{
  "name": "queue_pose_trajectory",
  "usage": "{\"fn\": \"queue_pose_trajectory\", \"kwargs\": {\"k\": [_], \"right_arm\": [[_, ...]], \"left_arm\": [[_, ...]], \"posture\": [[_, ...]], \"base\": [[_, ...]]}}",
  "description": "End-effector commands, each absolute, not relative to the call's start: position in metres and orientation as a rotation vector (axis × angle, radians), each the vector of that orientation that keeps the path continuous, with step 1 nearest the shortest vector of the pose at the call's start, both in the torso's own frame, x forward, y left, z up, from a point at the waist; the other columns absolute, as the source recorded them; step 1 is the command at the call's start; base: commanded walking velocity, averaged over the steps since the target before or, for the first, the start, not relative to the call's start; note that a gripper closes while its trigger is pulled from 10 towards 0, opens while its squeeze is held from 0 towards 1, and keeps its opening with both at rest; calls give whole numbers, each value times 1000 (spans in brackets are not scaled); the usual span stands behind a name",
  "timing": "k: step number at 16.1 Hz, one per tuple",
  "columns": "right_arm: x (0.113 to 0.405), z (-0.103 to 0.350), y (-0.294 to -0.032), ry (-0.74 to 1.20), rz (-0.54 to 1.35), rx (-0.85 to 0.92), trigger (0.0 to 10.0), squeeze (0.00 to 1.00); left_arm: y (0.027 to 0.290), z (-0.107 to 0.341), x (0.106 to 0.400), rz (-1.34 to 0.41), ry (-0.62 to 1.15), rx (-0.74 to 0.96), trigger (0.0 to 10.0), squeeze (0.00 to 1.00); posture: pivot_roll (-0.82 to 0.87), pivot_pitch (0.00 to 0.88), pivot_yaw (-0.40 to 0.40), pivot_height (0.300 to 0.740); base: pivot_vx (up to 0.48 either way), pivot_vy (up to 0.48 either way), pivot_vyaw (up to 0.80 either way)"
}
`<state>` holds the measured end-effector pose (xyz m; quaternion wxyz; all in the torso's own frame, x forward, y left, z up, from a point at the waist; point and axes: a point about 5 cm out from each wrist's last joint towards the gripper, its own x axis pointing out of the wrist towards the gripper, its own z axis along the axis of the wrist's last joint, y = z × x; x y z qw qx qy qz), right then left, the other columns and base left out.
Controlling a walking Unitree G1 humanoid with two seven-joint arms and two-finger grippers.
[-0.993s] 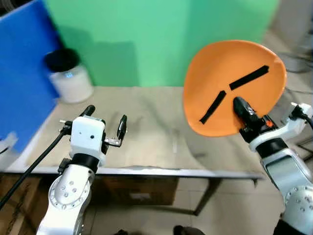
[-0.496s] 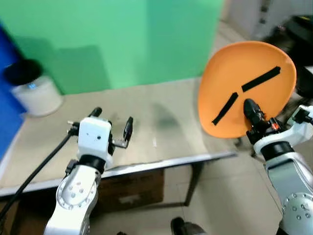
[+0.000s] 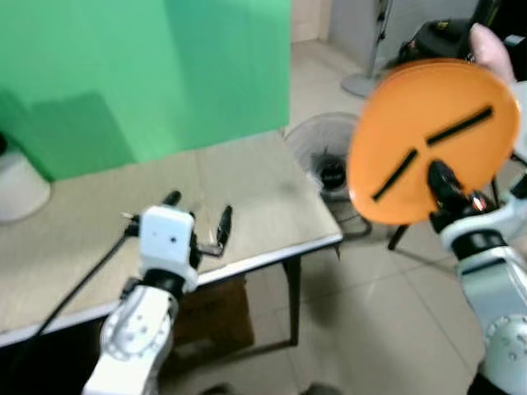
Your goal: Setting the table
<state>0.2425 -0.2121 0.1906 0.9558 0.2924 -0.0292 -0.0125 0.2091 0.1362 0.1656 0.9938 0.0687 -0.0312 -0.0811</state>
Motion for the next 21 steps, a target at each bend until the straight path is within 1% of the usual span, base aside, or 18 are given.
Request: {"fn": "queue_pose_trajectory", "kwargs": {"k": [1,6,11,13,16,21], "right_arm": [[245,201,-206,-99,23,622,10000,0],[242,190,-206,-24,-4,662,10000,0],[234,165,-199,111,7,636,10000,0],[235,160,-202,123,-32,605,10000,0],[241,167,-201,94,-39,646,10000,0],[243,171,-199,83,-35,654,10000,0]], "left_arm": [[141,166,210,-144,-62,157,10000,0],[146,168,209,-126,-84,173,10000,0],[149,166,205,-119,-78,159,10000,0],[152,164,205,-109,-62,163,10000,0],[153,166,205,-128,-72,161,10000,0],[152,166,209,-144,-77,155,10000,0]], "posture": [[-140,11,49,740],[-136,15,35,740],[-122,12,24,740],[-118,16,25,740],[-119,18,29,740],[-135,14,28,740]], "base": [[0,0,-788],[0,0,-788],[0,0,-788],[0,0,-788],[289,0,-788],[319,0,-788]]}}
